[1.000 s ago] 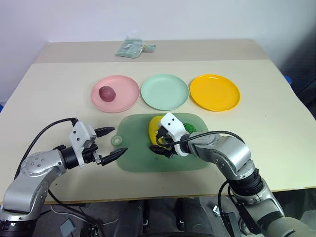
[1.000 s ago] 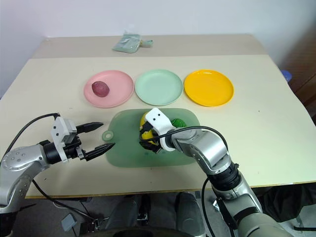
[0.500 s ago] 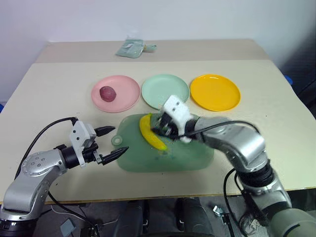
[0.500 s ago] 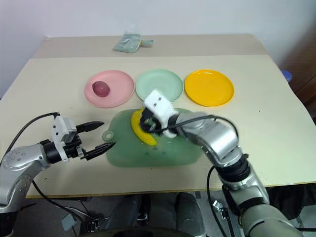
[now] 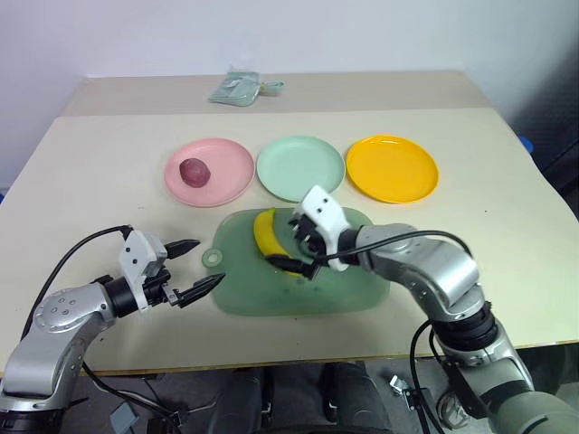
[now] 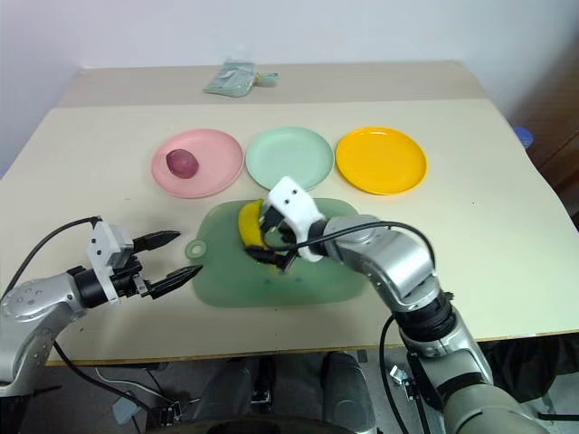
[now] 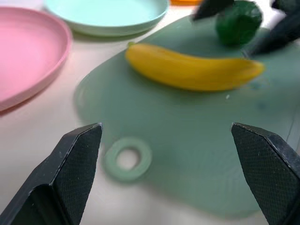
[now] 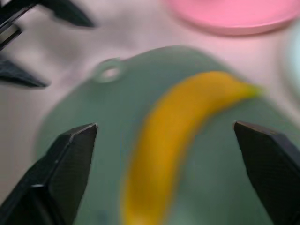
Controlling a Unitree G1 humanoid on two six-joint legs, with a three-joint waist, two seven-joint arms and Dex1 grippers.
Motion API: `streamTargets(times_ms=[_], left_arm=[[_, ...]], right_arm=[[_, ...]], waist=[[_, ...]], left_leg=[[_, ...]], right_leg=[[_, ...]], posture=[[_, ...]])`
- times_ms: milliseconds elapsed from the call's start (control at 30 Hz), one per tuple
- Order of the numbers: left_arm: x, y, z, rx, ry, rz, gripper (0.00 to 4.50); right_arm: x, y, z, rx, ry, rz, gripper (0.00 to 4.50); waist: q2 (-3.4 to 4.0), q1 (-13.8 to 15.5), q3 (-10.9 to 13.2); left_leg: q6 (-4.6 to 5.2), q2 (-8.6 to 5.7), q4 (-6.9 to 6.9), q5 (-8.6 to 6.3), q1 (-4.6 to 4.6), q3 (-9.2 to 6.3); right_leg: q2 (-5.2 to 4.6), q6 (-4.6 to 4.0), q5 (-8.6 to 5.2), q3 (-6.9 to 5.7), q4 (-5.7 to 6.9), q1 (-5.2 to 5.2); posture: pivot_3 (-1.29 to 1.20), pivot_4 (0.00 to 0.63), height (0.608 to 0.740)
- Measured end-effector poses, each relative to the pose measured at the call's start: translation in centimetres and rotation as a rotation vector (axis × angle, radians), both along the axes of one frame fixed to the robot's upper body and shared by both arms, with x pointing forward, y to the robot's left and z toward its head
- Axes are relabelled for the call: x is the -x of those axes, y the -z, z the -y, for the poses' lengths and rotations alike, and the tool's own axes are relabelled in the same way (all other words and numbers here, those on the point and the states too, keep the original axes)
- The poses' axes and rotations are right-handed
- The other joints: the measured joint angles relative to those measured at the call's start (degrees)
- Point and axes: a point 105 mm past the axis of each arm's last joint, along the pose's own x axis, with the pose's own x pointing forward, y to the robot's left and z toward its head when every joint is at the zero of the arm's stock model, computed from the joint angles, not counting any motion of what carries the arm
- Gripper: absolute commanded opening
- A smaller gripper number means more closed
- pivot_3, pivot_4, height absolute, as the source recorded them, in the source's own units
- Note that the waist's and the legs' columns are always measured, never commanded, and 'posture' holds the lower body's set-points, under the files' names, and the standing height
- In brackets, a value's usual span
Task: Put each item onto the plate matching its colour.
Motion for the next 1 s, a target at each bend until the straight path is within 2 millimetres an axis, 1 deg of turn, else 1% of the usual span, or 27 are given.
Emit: streamTargets(times_ms=[100,200,233,300,367,467,500,667,800,900,967,1000], left_arm=[[0.2,0.2,-0.1,-0.002,-0.002,-0.011,4.5],[0.4,0.3,0.0,-0.004,-0.001,-0.012,4.5],[0.5,0.2,0.1,-0.005,0.002,-0.009,4.5],[0.6,0.0,0.3,-0.006,0.008,-0.002,4.5],[0.6,-0.1,0.4,-0.005,0.008,0.001,4.5],[0.6,-0.1,0.4,-0.004,0.006,0.001,4.5],[0.6,-0.1,0.4,-0.004,0.005,0.001,4.5],[0.4,-0.4,0.6,-0.003,0.011,0.013,4.5],[0.2,-0.6,0.7,-0.001,0.017,0.022,4.5],[0.0,-0.7,1.0,0.004,0.029,0.027,4.5],[-0.1,-0.7,1.7,0.014,0.052,0.028,4.5],[0.0,-0.6,2.2,0.022,0.067,0.026,4.5]], right_arm=[[-0.3,1.2,-0.5,0.031,0.011,-0.024,4.45],[-1.0,2.7,-0.2,0.097,0.047,-0.034,4.45],[-1.1,2.9,-0.1,0.106,0.055,-0.033,4.45],[-1.3,2.8,-0.1,0.117,0.061,-0.022,3.91],[-1.4,2.9,-0.1,0.13,0.062,-0.012,3.13],[-1.4,2.9,0.1,0.138,0.065,-0.007,1.53],[-1.4,2.8,0.1,0.138,0.061,0.0,1.13],[-1.1,1.8,0.3,0.14,0.036,0.042,1.13],[-0.6,-0.2,0.8,0.112,-0.009,0.095,1.13],[-0.8,-2.9,1.4,0.039,-0.027,0.162,1.13],[-1.9,-5.1,2.4,0.001,0.022,0.223,1.13],[-2.9,-5.9,3.2,0.002,0.065,0.255,1.13]], waist=[[-0.01,-0.1,0.0],[-0.01,-0.2,0.0],[0.0,-0.2,0.0],[-0.01,-0.2,0.0],[-0.01,-0.2,0.0],[0.0,-0.2,0.0],[0.0,-0.2,0.0],[0.0,-0.2,0.0],[0.0,-0.1,0.0],[0.0,-0.2,0.0],[0.0,-0.1,0.0],[0.0,-0.1,0.0]], left_leg=[[-0.01,-0.02,0.0,0.0,0.0,-0.02],[-0.02,-0.02,-0.02,0.0,0.0,-0.01],[-0.02,-0.01,-0.02,0.0,0.0,0.0],[-0.03,-0.01,-0.03,0.01,0.0,0.0],[-0.03,-0.01,-0.03,0.01,0.0,0.0],[-0.02,-0.01,-0.03,0.01,0.0,0.0],[-0.02,-0.01,-0.03,0.01,0.0,0.0],[-0.02,-0.01,-0.03,0.01,0.0,0.0],[-0.01,-0.01,-0.03,0.0,0.0,0.0],[-0.02,0.0,-0.03,0.0,0.0,-0.01],[-0.02,-0.01,-0.03,0.0,0.0,0.0],[-0.02,-0.02,-0.02,0.0,0.0,0.0]], right_leg=[[-0.01,0.0,0.0,0.0,0.0,0.01],[0.0,-0.01,0.0,0.0,0.02,-0.03],[0.0,-0.01,0.0,0.0,0.02,-0.03],[0.0,0.0,0.0,0.0,0.01,-0.03],[0.0,0.0,0.0,0.0,0.01,-0.03],[0.0,0.0,0.0,0.0,0.01,-0.03],[0.0,0.0,0.0,0.0,0.01,-0.03],[0.01,0.0,0.0,0.0,0.01,-0.03],[0.0,0.0,0.0,0.0,-0.02,-0.01],[0.01,0.0,0.0,0.0,-0.02,-0.01],[0.0,0.01,0.0,0.0,-0.01,0.0],[0.0,0.01,0.01,0.0,-0.02,0.01]], posture=[[0.0,0.15,0.74],[0.0,0.15,0.74],[0.0,0.15,0.74],[0.0,0.15,0.74],[0.0,0.15,0.74],[0.0,0.15,0.74],[0.0,0.15,0.74],[0.0,0.15,0.74],[0.0,0.15,0.74],[0.0,0.15,0.74],[0.0,0.15,0.74],[0.0,0.15,0.74]])
